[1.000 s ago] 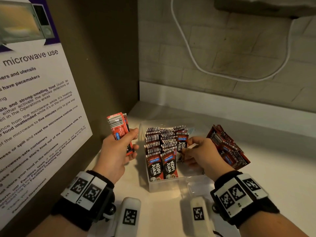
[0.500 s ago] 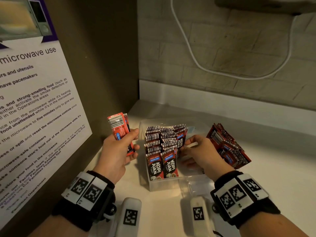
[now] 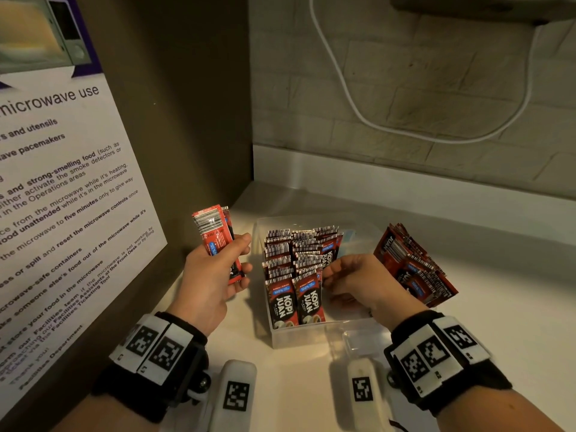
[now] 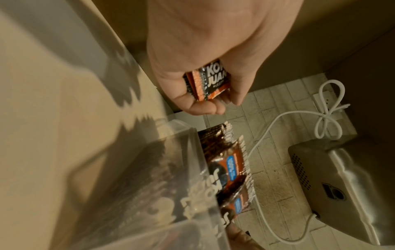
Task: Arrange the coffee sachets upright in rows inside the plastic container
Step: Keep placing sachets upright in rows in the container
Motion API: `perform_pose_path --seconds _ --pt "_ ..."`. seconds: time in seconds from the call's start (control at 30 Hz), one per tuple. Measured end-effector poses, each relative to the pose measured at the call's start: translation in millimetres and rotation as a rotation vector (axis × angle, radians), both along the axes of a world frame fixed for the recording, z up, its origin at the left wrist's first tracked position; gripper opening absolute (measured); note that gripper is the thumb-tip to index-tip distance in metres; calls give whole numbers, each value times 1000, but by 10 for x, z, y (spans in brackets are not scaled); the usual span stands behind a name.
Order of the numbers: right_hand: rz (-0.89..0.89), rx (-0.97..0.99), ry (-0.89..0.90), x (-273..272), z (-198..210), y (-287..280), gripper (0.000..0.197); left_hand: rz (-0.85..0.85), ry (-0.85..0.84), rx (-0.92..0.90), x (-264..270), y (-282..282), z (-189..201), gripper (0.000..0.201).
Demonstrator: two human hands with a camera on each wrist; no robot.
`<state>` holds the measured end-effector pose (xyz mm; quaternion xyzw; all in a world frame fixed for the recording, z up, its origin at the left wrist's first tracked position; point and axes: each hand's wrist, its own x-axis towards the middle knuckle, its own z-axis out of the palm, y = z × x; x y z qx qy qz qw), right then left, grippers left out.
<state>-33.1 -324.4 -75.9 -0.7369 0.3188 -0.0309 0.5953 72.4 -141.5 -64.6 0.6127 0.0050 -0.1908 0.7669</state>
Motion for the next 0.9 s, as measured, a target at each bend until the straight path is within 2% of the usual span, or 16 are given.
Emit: perform_pose_path --seconds 0.17,0.27,0.43,0.57,0.67,0.73,0.8,0.9 --pt "-7 1 -5 -8 9 5 22 22 -3 -27 -10 -9 49 22" --pt "-79 -31 -41 -20 27 8 24 19 11 -55 3 7 90 22" --pt "-237 -99 -265 -133 220 33 16 -21 58 -187 -30 57 272 29" --pt "-309 -143 -450 -201 477 98 19 -86 -16 -175 -107 41 410 27" --pt "-263 -105 -559 -222 677 231 24 -193 -112 -144 -198 14 495 24" --pt "-189 -57 -598 -232 779 349 21 -246 -209 -112 -282 -5 546 19" --pt "-102 11 -608 -228 844 469 10 -297 -299 -81 -360 -26 584 20" --pt "3 68 -599 -219 881 600 14 -408 -377 -24 -450 -66 607 23"
